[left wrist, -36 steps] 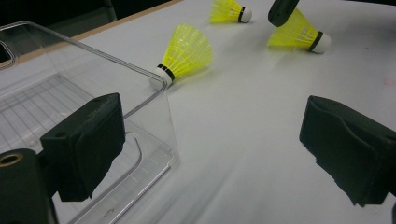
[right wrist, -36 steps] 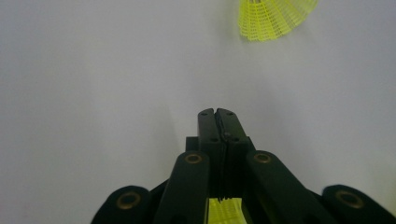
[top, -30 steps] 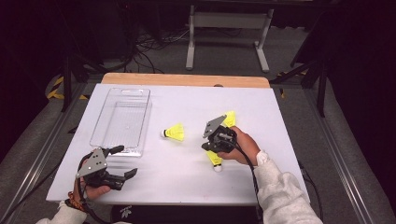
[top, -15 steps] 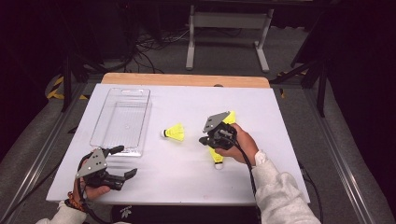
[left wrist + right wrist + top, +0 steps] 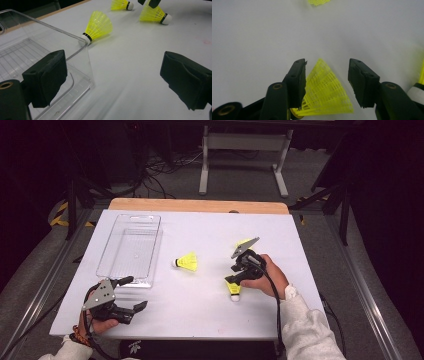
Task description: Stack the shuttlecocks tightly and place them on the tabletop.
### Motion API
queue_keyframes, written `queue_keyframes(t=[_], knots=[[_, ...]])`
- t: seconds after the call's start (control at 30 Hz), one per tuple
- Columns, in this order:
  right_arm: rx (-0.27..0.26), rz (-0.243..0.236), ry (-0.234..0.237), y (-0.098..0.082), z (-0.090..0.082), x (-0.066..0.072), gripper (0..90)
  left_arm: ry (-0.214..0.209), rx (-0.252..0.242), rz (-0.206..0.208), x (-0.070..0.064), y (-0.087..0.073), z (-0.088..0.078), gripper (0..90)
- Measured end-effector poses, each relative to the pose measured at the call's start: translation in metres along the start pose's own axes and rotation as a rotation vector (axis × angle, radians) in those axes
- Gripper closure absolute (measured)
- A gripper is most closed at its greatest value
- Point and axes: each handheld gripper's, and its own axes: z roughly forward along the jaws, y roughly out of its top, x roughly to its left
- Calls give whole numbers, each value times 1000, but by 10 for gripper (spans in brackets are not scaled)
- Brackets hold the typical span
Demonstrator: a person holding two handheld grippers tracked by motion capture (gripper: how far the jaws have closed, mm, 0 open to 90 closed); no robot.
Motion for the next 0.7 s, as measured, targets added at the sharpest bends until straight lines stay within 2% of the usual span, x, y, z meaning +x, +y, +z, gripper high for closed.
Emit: queue_keyframes(t=[0.03, 0.1, 0.13, 0.2, 0.3, 0.43, 0.5, 0.63, 0.67, 0.7], knots=[[4, 0, 11, -2, 0, -1, 528, -2, 4, 1, 0, 0, 0, 80], [9, 7, 19, -6, 0, -1, 619, -2, 5, 2, 0, 0, 0, 80], [9, 7, 19, -6, 0, -1, 619, -2, 5, 2, 0, 0, 0, 80], [14, -3, 26, -8, 0, -1, 728, 0, 5, 1, 0, 0, 1, 80], [-5, -4, 56, -9, -3, 1, 837, 0, 7, 1, 0, 0, 1, 80], [-29, -27, 79, -5, -6, 7, 890, 2, 6, 1, 0, 0, 1, 80], [-32, -32, 80, -4, -6, 9, 891, 2, 5, 1, 0, 0, 1, 80], [-88, -54, 56, 9, -8, 20, 894, 3, 1, 2, 0, 0, 0, 81], [-88, -54, 56, 9, -8, 20, 894, 3, 1, 2, 0, 0, 0, 80], [-142, -54, 49, 17, -9, 25, 892, 3, 0, 2, 0, 0, 0, 80]])
